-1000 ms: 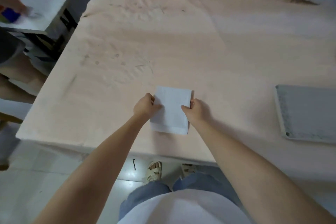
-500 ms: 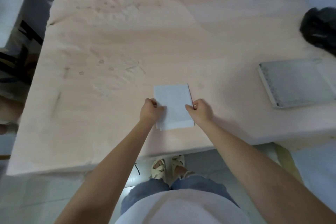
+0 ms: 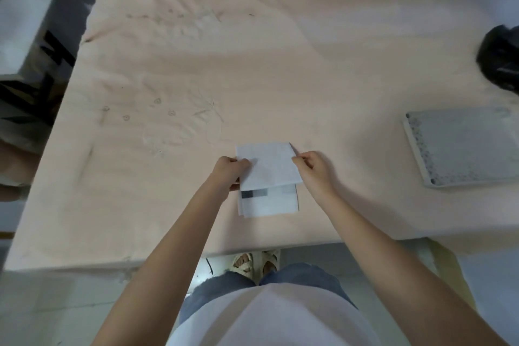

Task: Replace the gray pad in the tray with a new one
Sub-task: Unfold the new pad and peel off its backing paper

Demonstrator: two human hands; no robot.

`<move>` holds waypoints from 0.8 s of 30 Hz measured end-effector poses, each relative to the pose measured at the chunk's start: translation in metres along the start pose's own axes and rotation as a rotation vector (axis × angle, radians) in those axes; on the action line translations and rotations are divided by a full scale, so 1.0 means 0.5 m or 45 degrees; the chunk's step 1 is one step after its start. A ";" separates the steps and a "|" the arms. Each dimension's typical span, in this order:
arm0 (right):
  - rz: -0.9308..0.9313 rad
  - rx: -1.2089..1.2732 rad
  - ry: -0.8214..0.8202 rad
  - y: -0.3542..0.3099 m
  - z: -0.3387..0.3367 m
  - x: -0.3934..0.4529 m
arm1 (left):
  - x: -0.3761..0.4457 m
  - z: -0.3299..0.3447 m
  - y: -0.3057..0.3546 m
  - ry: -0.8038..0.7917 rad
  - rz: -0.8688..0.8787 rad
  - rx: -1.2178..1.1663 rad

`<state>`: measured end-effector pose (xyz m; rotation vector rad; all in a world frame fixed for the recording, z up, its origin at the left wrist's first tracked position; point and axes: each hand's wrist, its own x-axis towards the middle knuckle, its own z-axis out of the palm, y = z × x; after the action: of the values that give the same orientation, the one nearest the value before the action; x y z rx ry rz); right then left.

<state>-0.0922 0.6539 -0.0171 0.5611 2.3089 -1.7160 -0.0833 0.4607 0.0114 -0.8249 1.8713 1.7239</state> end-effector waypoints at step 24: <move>0.225 -0.179 -0.314 -0.114 0.060 0.256 | 0.223 -0.037 0.168 0.095 0.071 0.034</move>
<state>-0.2340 0.6334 -0.0257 0.4810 2.1175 -1.4416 -0.2202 0.4318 -0.0035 -0.8450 1.9795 1.7196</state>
